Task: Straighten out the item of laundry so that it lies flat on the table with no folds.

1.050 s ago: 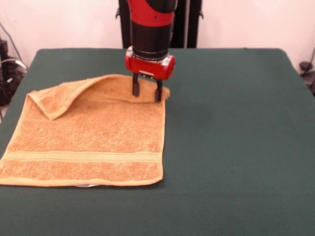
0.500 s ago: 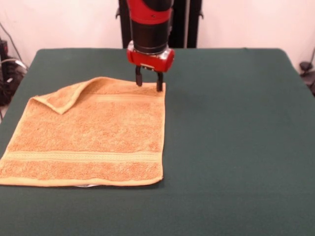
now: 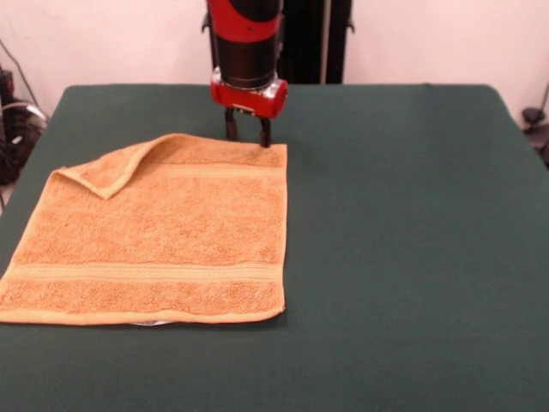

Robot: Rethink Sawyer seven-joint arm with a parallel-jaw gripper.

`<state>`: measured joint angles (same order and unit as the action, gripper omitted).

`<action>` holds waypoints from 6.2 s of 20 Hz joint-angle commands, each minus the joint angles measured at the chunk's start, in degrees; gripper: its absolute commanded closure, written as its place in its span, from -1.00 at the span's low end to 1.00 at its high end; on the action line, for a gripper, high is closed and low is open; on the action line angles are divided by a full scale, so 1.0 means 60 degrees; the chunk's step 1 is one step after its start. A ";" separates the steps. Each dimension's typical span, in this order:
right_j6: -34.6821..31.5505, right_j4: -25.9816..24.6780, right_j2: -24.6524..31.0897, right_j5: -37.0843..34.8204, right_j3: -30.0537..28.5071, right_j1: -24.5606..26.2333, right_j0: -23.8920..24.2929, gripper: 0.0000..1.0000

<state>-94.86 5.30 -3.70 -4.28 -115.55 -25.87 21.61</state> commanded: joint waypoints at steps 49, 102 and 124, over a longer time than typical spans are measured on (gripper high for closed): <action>-0.0959 -0.0890 -0.0701 -0.7243 0.4420 -0.0696 -0.2055 -1.00; 0.0083 -0.1395 0.0463 -0.4617 0.6488 0.1966 -0.0276 -1.00; 0.0506 -0.2866 0.2121 -0.3621 0.4481 0.0684 0.1292 -1.00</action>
<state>-94.86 -9.35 -1.04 -28.20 -80.75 -23.13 29.32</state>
